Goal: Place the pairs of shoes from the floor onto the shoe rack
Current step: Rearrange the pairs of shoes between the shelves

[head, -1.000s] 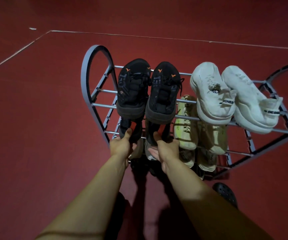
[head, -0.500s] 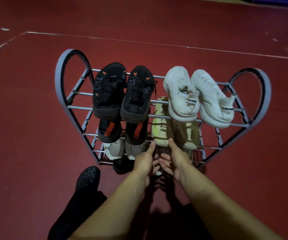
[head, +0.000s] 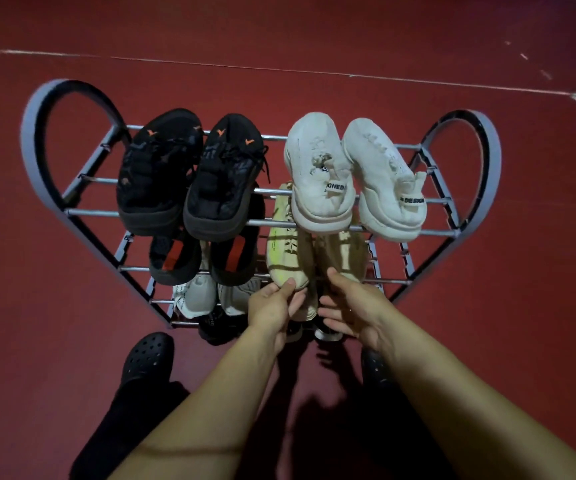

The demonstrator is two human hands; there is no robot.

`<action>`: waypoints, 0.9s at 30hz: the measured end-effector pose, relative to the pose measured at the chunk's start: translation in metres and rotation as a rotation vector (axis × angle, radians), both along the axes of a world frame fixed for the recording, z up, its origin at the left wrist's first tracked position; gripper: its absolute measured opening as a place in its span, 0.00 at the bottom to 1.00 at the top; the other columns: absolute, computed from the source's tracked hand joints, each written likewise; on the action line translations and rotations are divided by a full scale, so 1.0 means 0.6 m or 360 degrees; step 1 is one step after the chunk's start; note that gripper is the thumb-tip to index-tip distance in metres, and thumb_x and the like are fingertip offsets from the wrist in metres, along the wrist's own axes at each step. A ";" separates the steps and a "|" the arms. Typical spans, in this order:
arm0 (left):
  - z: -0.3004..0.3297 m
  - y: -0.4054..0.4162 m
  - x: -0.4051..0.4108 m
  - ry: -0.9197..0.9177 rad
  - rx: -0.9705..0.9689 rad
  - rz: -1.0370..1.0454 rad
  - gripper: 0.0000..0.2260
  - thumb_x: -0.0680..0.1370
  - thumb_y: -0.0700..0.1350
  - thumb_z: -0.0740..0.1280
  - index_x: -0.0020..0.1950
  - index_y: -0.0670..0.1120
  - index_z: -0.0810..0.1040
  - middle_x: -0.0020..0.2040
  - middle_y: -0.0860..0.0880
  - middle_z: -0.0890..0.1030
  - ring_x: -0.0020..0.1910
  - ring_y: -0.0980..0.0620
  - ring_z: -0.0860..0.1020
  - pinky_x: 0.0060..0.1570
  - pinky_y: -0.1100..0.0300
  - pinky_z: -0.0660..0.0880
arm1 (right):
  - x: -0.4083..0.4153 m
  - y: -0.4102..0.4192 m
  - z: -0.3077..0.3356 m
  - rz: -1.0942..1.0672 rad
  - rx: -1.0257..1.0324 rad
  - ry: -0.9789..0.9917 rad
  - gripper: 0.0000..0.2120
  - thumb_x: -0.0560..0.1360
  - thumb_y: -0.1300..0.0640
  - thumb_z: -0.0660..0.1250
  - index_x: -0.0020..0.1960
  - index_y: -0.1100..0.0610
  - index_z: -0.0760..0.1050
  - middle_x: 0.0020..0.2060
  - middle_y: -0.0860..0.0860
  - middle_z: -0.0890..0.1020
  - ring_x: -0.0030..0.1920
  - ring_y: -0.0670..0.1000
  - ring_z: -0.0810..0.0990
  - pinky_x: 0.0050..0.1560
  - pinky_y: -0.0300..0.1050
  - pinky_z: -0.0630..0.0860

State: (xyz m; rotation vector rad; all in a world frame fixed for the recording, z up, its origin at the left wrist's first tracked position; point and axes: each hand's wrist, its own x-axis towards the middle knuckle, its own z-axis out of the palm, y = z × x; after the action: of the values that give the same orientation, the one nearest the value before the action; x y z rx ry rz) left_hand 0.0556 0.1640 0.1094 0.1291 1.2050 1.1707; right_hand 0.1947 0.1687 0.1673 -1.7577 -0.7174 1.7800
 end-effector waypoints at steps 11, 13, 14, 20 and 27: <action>0.070 -0.071 -0.086 -0.0131 0.0193 -0.0478 0.10 0.80 0.36 0.66 0.59 0.33 0.78 0.57 0.37 0.84 0.56 0.46 0.84 0.54 0.62 0.81 | -0.015 -0.010 0.011 0.0042 0.0103 0.0192 0.27 0.74 0.40 0.70 0.67 0.53 0.74 0.59 0.58 0.82 0.54 0.55 0.85 0.53 0.48 0.82; 0.075 -0.084 -0.113 -0.0112 0.0165 -0.0589 0.10 0.80 0.36 0.67 0.59 0.33 0.78 0.57 0.37 0.83 0.57 0.46 0.84 0.54 0.62 0.81 | -0.018 -0.011 0.016 0.0020 0.0133 0.0250 0.26 0.74 0.41 0.70 0.66 0.55 0.75 0.60 0.58 0.82 0.55 0.55 0.84 0.54 0.48 0.81; 0.077 -0.090 -0.129 -0.0101 0.0151 -0.0646 0.10 0.79 0.36 0.67 0.59 0.34 0.78 0.58 0.36 0.83 0.57 0.45 0.84 0.54 0.61 0.81 | -0.018 -0.011 0.018 -0.0005 0.0150 0.0297 0.24 0.75 0.42 0.70 0.64 0.55 0.75 0.60 0.58 0.82 0.55 0.55 0.84 0.56 0.48 0.81; 0.079 -0.128 -0.224 -0.0010 0.0061 -0.0994 0.17 0.76 0.35 0.69 0.64 0.33 0.76 0.61 0.35 0.81 0.58 0.45 0.83 0.52 0.62 0.81 | -0.017 -0.013 0.025 -0.0189 0.0192 0.0511 0.24 0.76 0.46 0.71 0.66 0.56 0.73 0.64 0.61 0.78 0.60 0.57 0.81 0.64 0.53 0.77; 0.074 -0.153 -0.299 0.0081 0.0098 -0.1379 0.23 0.74 0.37 0.72 0.68 0.33 0.73 0.59 0.36 0.80 0.55 0.47 0.83 0.56 0.59 0.80 | -0.009 -0.020 0.008 -0.0220 0.0194 0.0402 0.44 0.61 0.38 0.81 0.71 0.50 0.67 0.64 0.55 0.80 0.60 0.60 0.81 0.52 0.58 0.82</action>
State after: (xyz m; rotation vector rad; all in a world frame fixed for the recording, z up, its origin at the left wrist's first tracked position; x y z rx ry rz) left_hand -0.1235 0.0724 0.1540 0.6600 0.9867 0.4394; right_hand 0.1895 0.1569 0.1721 -1.4347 -0.5720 1.7826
